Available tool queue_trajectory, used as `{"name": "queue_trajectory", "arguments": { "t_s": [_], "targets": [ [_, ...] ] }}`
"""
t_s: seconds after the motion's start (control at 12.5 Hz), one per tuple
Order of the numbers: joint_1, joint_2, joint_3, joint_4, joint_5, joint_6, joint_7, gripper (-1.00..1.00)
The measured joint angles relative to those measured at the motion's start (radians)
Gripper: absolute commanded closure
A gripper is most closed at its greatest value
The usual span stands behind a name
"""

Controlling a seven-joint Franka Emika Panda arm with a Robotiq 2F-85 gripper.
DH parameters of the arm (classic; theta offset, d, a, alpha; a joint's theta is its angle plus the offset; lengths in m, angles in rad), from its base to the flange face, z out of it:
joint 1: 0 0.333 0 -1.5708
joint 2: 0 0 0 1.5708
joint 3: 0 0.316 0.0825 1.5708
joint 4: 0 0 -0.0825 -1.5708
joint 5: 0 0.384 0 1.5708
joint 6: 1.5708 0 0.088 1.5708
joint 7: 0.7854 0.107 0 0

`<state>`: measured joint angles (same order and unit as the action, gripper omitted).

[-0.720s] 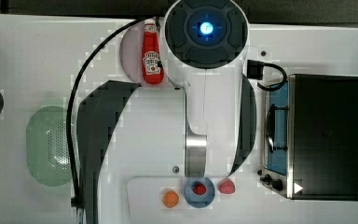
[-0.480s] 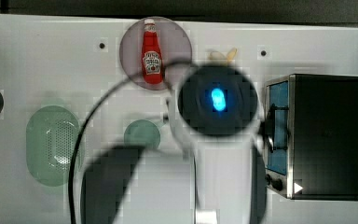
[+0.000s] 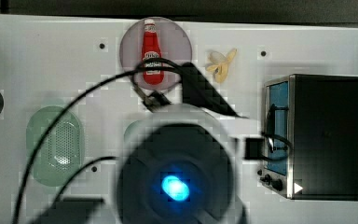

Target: Drag strainer forwards.

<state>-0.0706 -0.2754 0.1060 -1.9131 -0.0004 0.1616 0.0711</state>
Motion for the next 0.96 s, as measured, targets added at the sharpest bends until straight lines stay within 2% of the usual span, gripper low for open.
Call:
{"name": "queue_trajectory", "arguments": {
  "t_s": [0.24,0.56,0.72,0.96],
  "targets": [
    [-0.003,0.133,0.138,-0.003,0.0,0.061,0.075,-1.0],
    [0.04,0.334,0.324,-0.041,0.018,0.174,0.254,-1.0],
    [0.08,0.41,0.366,-0.059,0.02,0.243,0.361,-1.0],
    [0.107,0.501,0.428,-0.06,0.003,0.335,0.569,-1.0]
  ]
}}
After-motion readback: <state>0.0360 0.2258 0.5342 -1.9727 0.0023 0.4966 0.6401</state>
